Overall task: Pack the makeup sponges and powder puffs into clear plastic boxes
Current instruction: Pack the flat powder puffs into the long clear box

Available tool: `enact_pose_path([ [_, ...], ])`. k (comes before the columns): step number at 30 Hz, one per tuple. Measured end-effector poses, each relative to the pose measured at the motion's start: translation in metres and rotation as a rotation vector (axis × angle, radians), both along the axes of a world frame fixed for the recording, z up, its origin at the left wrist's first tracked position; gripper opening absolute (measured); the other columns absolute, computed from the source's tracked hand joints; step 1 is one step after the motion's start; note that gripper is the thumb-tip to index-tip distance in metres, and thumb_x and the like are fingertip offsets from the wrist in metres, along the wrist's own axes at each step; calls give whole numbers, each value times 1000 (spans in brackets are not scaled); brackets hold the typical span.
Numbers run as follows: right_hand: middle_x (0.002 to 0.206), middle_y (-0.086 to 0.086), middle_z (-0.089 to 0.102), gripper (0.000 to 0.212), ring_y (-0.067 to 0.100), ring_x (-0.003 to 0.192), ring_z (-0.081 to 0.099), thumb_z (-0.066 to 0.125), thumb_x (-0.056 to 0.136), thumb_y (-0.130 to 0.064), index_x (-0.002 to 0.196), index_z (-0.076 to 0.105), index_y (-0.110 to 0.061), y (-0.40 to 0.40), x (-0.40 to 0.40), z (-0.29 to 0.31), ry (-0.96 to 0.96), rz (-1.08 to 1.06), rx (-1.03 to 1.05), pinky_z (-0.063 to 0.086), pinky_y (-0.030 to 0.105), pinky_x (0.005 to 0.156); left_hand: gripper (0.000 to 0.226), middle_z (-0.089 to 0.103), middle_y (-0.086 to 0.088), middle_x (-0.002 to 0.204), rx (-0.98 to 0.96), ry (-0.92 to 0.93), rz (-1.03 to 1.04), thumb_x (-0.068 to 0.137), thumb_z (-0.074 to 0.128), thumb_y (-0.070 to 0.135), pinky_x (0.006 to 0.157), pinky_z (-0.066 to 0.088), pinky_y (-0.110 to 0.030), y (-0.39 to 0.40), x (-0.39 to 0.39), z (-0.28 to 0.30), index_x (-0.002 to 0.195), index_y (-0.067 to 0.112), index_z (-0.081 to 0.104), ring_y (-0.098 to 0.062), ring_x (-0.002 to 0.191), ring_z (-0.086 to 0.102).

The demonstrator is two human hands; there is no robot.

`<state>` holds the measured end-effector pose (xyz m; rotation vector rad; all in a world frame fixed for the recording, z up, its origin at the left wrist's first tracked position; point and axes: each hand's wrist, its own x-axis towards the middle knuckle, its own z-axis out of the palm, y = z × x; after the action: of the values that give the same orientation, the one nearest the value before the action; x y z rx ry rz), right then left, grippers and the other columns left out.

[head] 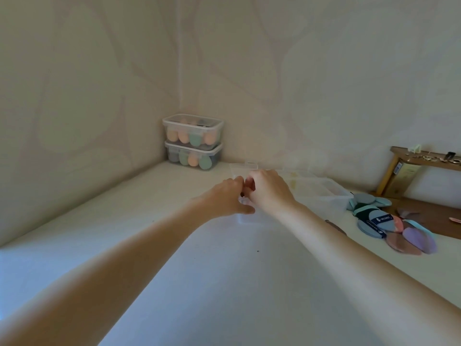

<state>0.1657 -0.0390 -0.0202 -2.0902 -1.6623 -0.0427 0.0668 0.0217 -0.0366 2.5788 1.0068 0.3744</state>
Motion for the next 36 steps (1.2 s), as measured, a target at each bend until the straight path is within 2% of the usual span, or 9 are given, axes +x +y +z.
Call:
enact_pose_path([
  [5,100,11,67,20,30,90,62,44,88,-8,93,64,-9,1,5,-1,-36,46,-71,52,37,76,62,59,-9,108,-21,-18,-38,76,74,30,73,37,-28,0,-1,5,123,13,36,-20,88,51],
  [11,107,6,70,33,24,96,64,42,90,-4,104,72,-12,-13,12,13,43,176,-91,51,32,89,48,57,2,111,-46,56,-7,79,70,37,75,35,-25,2,-4,11,118,18,50,-15,90,48],
  [13,98,1,70,30,20,80,65,43,93,-4,95,72,-12,-28,21,32,103,175,-9,51,17,75,46,58,1,109,-39,48,-9,78,71,39,73,36,-25,3,-4,11,114,18,51,-15,87,50],
  [15,79,-5,67,29,17,67,61,45,91,-2,79,70,-12,-44,37,51,128,136,23,48,15,63,46,58,1,111,-32,60,-14,78,71,40,74,36,-24,3,-3,13,113,17,52,-15,88,51],
  [18,74,-4,67,32,11,66,60,44,89,0,74,68,-14,-64,56,62,81,114,-249,47,19,62,47,54,4,110,-32,110,-2,79,70,39,76,35,-24,1,0,17,116,16,51,-14,88,48],
  [22,86,-2,69,41,10,70,60,38,83,7,93,70,-16,-79,68,35,-73,62,-646,45,18,58,45,51,3,104,-81,157,22,81,69,36,60,38,-21,-3,3,19,115,15,48,-11,60,47],
  [27,105,3,61,19,22,94,59,60,86,-20,103,65,-13,-85,75,11,-267,-7,-547,46,30,75,47,48,2,104,-106,164,44,83,67,35,70,42,-26,-8,4,18,118,14,45,-11,58,46],
  [31,86,1,55,11,20,79,53,60,86,-26,83,57,-16,-89,73,0,-414,15,-448,37,25,59,42,48,1,104,-108,161,51,82,68,35,74,43,-29,-7,5,18,112,15,45,-14,63,49],
  [36,63,-7,45,27,18,70,50,51,86,-9,62,50,-20,-87,67,9,-423,16,-332,33,21,53,48,51,1,104,-93,126,54,81,69,36,71,42,-26,-5,4,15,117,14,47,-10,62,47],
])
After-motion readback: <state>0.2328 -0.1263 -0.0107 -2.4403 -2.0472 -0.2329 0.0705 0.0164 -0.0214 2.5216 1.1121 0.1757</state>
